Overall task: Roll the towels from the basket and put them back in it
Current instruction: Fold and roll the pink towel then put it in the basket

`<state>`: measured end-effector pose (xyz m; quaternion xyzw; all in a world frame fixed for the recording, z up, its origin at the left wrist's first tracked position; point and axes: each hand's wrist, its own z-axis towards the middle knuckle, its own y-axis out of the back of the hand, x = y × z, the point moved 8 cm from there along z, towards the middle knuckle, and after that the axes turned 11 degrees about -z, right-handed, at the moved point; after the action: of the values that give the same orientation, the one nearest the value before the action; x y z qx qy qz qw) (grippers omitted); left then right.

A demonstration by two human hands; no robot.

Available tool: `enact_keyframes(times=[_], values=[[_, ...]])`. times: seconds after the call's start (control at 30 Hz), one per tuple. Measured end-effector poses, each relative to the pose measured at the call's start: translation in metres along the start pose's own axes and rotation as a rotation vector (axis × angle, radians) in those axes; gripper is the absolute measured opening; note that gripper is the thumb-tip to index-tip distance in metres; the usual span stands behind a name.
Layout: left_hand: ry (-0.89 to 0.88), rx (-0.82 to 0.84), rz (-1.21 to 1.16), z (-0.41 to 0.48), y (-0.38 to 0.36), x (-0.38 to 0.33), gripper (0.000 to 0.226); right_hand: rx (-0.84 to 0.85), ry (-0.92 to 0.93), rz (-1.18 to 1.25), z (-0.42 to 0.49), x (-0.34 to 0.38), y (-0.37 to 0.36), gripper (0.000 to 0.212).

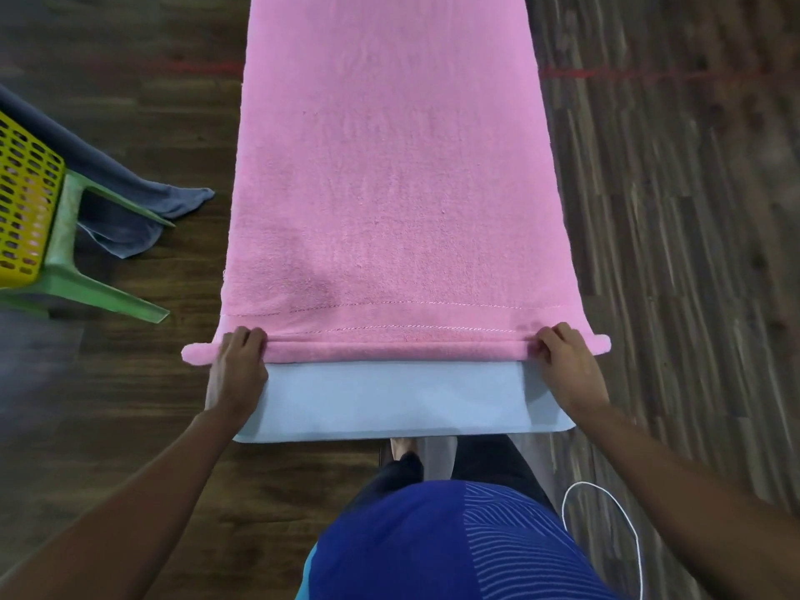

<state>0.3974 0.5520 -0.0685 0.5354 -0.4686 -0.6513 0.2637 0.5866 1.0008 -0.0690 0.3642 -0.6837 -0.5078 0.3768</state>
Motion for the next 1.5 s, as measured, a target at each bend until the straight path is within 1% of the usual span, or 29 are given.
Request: enact_keyframes(times=[0.07,0.13,0.17,0.27,0.3,0.37,0.47,0.53,0.63,0.7,0.8,0.87,0.9,0.93,1.03,1.07,1.17,1.27,1.37,1.43,1.5], values=[[-0.061,0.004,-0.024,-0.007,-0.006,-0.002,0.022,-0.031,0.063,-0.030,-0.005,0.006,-0.004,0.016],[-0.105,0.020,0.008,-0.016,-0.011,-0.005,0.036,-0.067,0.117,-0.086,-0.013,0.011,-0.009,0.024],[-0.118,0.028,0.031,-0.019,-0.013,-0.005,0.039,-0.083,0.125,-0.103,-0.015,0.012,-0.009,0.026],[-0.135,0.030,0.080,-0.020,-0.012,-0.001,0.032,-0.130,0.128,-0.102,-0.016,0.009,-0.004,0.020],[-0.125,0.033,0.084,-0.018,-0.010,0.000,0.029,-0.129,0.129,-0.087,-0.013,0.008,-0.002,0.022],[-0.086,0.046,0.084,-0.012,-0.009,0.000,0.025,-0.075,0.126,-0.046,-0.003,0.005,0.001,0.021],[-0.077,0.110,0.147,-0.006,-0.007,-0.007,0.021,0.072,0.158,-0.036,0.006,0.002,-0.003,0.022],[-0.117,0.179,0.198,-0.011,-0.006,-0.012,0.024,0.134,0.168,-0.049,0.005,0.000,-0.005,0.025],[-0.097,0.271,0.184,-0.016,-0.007,-0.009,0.032,0.205,0.160,-0.079,0.000,0.000,-0.009,0.027],[-0.072,0.292,0.152,-0.015,-0.008,-0.006,0.038,0.186,0.123,-0.065,-0.002,0.001,-0.007,0.026],[-0.005,0.207,0.110,-0.010,-0.004,-0.002,0.029,0.020,0.057,-0.104,-0.005,-0.001,0.002,0.014],[0.009,0.105,0.117,-0.008,0.004,-0.003,0.020,-0.084,0.040,-0.169,-0.006,-0.001,0.007,0.017],[-0.004,0.060,0.109,-0.007,0.006,-0.004,0.014,-0.100,0.043,-0.160,-0.005,0.001,0.007,0.016],[-0.026,0.035,0.076,-0.006,0.007,-0.005,0.012,-0.092,0.044,-0.124,-0.005,0.002,0.006,0.014],[-0.094,0.053,-0.048,-0.009,0.001,-0.014,0.016,-0.048,0.042,-0.051,-0.006,0.007,-0.002,0.012],[-0.117,0.060,-0.048,-0.012,-0.001,-0.016,0.016,-0.058,0.067,-0.071,-0.008,0.009,-0.005,0.017],[-0.177,0.106,0.018,-0.024,-0.007,-0.019,0.035,-0.094,0.154,-0.159,-0.017,0.014,-0.011,0.033],[-0.158,0.113,0.049,-0.023,-0.006,-0.016,0.027,-0.113,0.149,-0.165,-0.015,0.012,-0.010,0.034],[-0.105,0.109,0.027,-0.014,-0.006,-0.016,0.024,-0.099,0.131,-0.163,-0.006,0.012,-0.004,0.019],[-0.081,0.132,0.028,-0.010,-0.006,-0.016,0.017,-0.047,0.129,-0.187,0.000,0.011,-0.001,0.013],[-0.065,0.174,0.041,-0.008,-0.005,-0.015,0.009,0.040,0.138,-0.219,0.004,0.009,-0.003,0.015]])
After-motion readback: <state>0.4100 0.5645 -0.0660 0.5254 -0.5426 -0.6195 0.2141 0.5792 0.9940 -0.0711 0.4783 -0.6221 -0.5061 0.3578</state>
